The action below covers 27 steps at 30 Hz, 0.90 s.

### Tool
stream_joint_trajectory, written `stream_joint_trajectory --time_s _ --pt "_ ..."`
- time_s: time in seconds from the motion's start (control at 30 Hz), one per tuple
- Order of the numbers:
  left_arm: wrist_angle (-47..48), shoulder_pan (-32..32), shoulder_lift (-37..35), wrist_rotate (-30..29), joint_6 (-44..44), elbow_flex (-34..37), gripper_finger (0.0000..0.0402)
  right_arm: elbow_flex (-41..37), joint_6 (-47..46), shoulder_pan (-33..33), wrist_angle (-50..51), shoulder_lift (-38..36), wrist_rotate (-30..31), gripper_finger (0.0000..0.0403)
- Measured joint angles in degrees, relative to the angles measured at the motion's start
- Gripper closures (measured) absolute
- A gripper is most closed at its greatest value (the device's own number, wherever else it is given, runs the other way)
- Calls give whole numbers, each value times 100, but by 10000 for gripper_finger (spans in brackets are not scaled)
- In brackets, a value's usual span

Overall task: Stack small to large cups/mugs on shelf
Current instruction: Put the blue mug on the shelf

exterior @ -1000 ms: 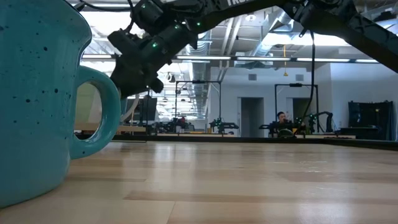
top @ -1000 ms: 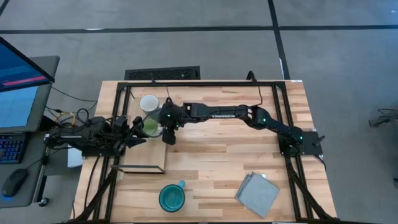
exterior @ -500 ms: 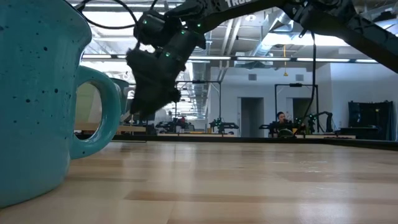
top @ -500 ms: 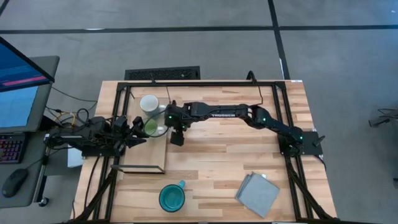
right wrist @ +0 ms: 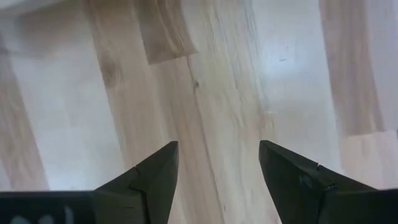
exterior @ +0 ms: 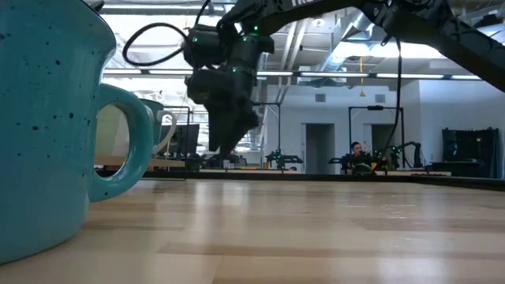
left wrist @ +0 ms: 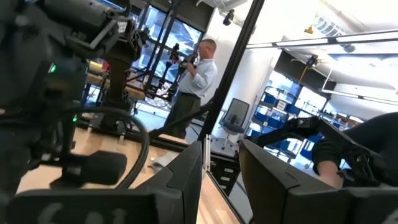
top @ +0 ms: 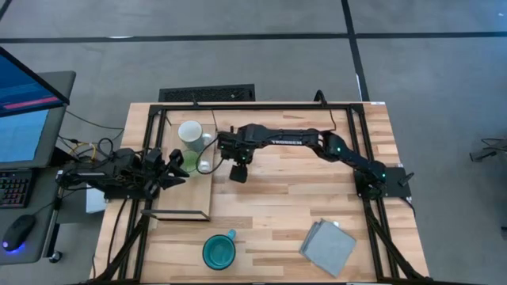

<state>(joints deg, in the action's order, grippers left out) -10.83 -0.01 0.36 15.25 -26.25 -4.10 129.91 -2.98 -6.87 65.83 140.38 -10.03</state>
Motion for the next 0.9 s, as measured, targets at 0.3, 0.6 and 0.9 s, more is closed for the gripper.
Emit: stream_joint_trajectory --time_s 0.3,0.6,0.9 --pt "223 -2 -8 303 -69 0 304 -3 149 126 -17 -775 610 158" --pt "-141 -149 -9 724 -700 0 304 -1 53 246 -373 -1477 606 158" --pt "-1059 -957 -11 1063 -650 -379 304 -1 -922 286 -1144 -1559 606 158"
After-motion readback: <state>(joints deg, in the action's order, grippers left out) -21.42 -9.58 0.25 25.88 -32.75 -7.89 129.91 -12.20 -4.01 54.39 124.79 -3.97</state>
